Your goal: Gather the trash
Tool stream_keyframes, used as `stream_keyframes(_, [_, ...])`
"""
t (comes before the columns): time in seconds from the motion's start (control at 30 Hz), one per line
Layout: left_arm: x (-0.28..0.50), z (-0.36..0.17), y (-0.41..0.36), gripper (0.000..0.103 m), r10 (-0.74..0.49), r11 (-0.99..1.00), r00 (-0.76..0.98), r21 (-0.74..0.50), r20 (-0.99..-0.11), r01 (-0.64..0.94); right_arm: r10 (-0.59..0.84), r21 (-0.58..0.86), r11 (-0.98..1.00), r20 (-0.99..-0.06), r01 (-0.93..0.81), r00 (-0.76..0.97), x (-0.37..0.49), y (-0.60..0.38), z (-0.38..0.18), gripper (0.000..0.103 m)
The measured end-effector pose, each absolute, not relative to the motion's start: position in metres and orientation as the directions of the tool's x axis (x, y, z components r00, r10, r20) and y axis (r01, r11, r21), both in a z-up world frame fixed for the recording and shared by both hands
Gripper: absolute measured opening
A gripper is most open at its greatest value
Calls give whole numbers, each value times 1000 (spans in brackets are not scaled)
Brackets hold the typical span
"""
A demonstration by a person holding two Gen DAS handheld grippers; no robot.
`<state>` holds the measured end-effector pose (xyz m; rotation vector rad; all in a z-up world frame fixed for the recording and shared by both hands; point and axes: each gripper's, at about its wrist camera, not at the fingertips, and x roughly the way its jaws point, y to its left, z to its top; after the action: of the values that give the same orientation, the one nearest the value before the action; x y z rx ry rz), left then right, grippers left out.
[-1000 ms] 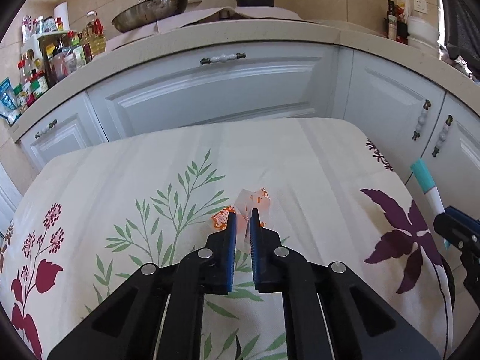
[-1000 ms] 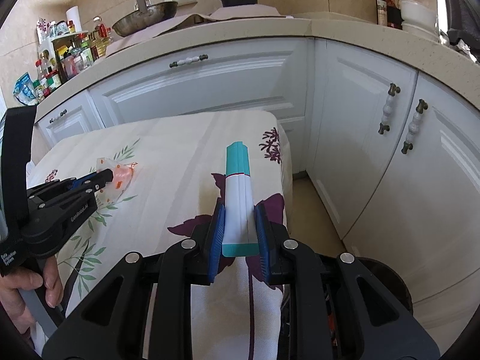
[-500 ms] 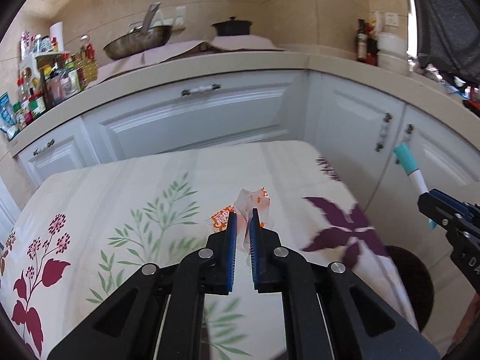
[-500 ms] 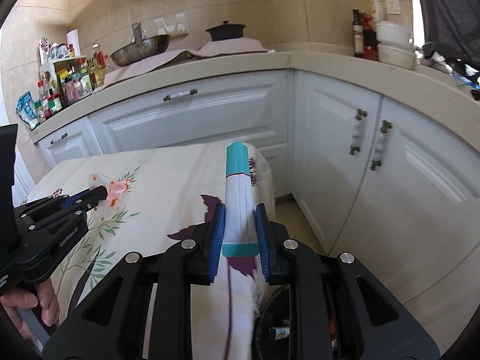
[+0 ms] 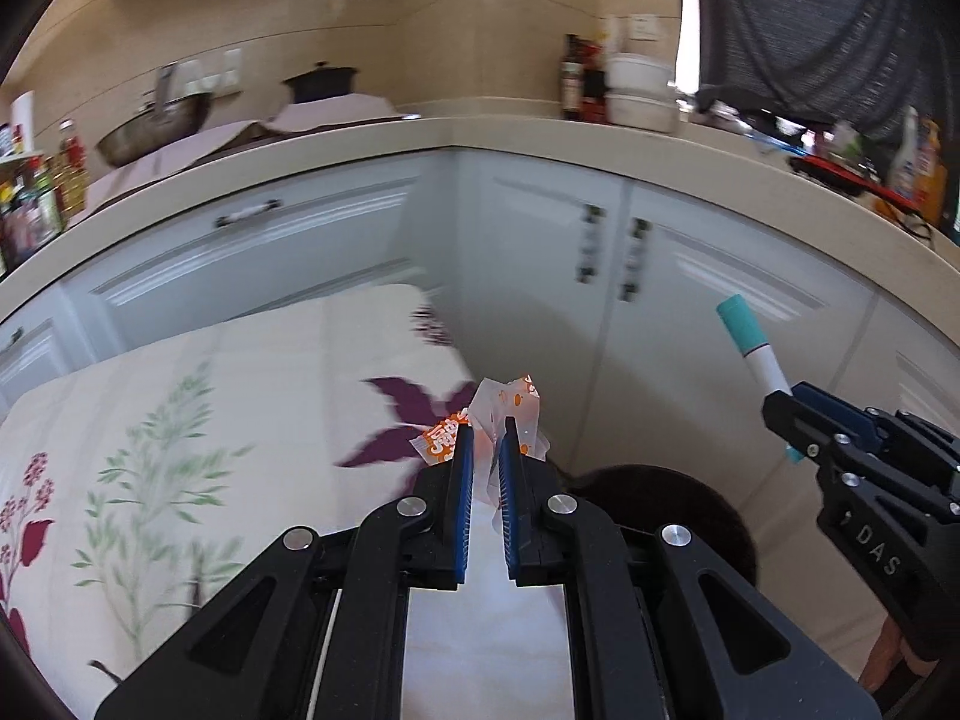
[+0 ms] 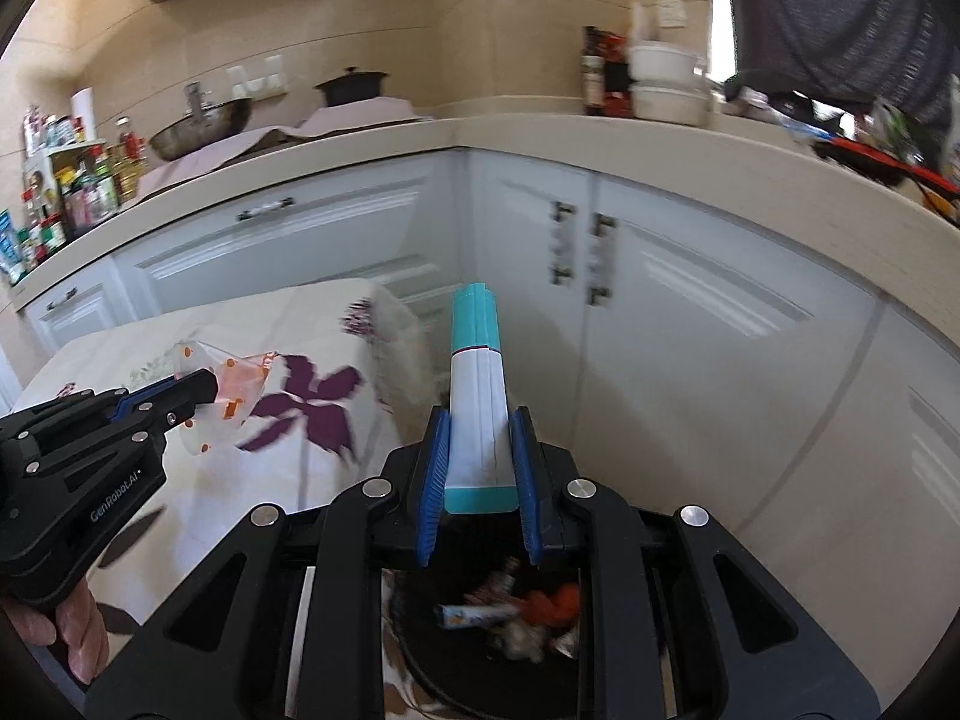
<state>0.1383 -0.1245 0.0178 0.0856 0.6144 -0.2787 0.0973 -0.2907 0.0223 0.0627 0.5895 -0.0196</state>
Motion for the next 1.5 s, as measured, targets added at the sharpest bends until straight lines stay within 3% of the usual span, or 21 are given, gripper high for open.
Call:
stream_keyframes(0.6, [129, -10, -196, 11, -301, 914, 728, 32, -616, 405, -71, 68, 989, -579, 135, 812, 73, -337, -2, 21])
stream_keyframes(0.7, [129, -12, -197, 23, -291, 916, 731, 41, -617, 399, -82, 67, 987, -574, 146, 815, 73, -339, -3, 26])
stream_keyframes(0.77, [129, -11, -196, 42, -289, 919, 734, 35, -615, 392, -86, 69, 986, -571, 152, 816, 73, -340, -2, 43])
stream_keyframes(0.83, [128, -8, -192, 52, -288, 924, 743, 28, -604, 381, -92, 67, 985, -566, 157, 819, 72, -340, -1, 45])
stream_keyframes(1.17, [117, 5, -183, 66, -297, 923, 764, 32, -572, 383, -107, 53, 985, -549, 162, 829, 64, -334, 10, 55])
stream_keyframes(1.27, [112, 9, -178, 69, -302, 922, 771, 35, -561, 386, -117, 49, 984, -543, 171, 831, 59, -333, 14, 62])
stream_keyframes(1.5, [96, 18, -159, 74, -304, 923, 790, 41, -533, 382, -131, 41, 983, -528, 179, 839, 43, -322, 22, 68])
